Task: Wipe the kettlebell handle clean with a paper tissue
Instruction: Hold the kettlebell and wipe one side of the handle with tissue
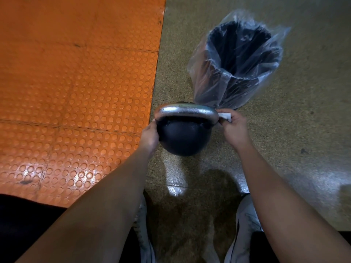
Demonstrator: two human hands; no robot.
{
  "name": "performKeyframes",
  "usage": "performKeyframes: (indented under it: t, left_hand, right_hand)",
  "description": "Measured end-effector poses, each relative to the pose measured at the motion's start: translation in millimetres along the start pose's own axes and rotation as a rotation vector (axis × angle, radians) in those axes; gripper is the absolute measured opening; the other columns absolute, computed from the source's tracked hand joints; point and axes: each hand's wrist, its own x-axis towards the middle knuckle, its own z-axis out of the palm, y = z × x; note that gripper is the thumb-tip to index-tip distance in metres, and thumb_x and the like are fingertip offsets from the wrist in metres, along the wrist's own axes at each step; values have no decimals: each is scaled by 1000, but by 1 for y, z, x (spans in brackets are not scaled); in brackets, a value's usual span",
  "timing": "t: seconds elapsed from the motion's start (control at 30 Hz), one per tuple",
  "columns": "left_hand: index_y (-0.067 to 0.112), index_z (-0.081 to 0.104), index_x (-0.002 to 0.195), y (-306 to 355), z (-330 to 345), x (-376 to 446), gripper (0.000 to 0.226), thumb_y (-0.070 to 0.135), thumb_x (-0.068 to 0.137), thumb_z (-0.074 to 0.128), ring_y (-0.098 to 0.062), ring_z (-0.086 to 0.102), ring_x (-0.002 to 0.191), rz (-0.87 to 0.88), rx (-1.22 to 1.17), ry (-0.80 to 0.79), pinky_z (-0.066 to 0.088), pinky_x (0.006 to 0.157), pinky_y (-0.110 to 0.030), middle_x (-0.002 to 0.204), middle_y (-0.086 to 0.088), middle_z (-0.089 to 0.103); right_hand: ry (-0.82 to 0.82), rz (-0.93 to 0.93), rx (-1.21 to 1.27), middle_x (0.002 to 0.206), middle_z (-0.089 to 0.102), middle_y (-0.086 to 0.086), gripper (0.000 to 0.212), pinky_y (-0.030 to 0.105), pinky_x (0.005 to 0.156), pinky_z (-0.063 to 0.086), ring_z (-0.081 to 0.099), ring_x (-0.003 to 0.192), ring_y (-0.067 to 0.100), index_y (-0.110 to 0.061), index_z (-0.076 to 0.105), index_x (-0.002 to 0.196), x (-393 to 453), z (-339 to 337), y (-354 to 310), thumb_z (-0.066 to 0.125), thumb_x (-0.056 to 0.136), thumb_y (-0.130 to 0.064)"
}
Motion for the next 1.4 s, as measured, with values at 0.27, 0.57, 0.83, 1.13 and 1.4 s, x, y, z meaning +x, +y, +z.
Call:
performKeyframes:
  t: [0.27, 0.57, 0.83, 1.13, 1.4]
  left_hand:
    - [17, 71, 116, 3, 0, -5, 40, 41, 100, 43, -26, 60, 119, -2, 1, -9, 43, 109, -51, 118, -3, 71]
    - [15, 68, 122, -3, -1, 3, 54, 53, 89, 47, -27, 59, 121, -19, 4, 10, 41, 111, -55, 121, -5, 70]
    - [8, 65, 126, 2, 2, -3, 48, 43, 100, 47, -29, 58, 123, -5, -22, 34, 41, 110, -53, 122, -8, 69]
    - [5, 63, 129, 3, 3, -4, 47, 41, 103, 46, -32, 57, 125, -22, -57, 29, 39, 112, -53, 125, -12, 68]
    - [7, 63, 128, 2, 0, -4, 51, 46, 101, 46, -31, 57, 124, -23, -48, 13, 38, 112, -54, 125, -10, 68]
  right_hand:
    - [-42, -12, -15, 103, 78, -15, 45, 33, 96, 58, 71, 107, 10, -38, 78, 104, 2, 5, 2, 63, 95, 4]
    - [181, 88, -146, 84, 69, -6, 24, 27, 74, 47, 63, 82, 15, -23, 75, 95, -20, 28, 20, 62, 95, -3]
    - [305, 118, -37, 90, 75, -5, 25, 32, 81, 54, 69, 86, 15, -8, 76, 119, -49, 45, 29, 61, 100, -6]
    - [429, -21, -2, 100, 79, 1, 50, 20, 71, 54, 68, 72, 1, -19, 64, 142, -72, 60, 22, 58, 97, 1]
    - [464, -4, 7, 123, 76, 8, 53, 35, 95, 58, 73, 105, 21, -22, 58, 147, -73, 67, 8, 57, 98, -3]
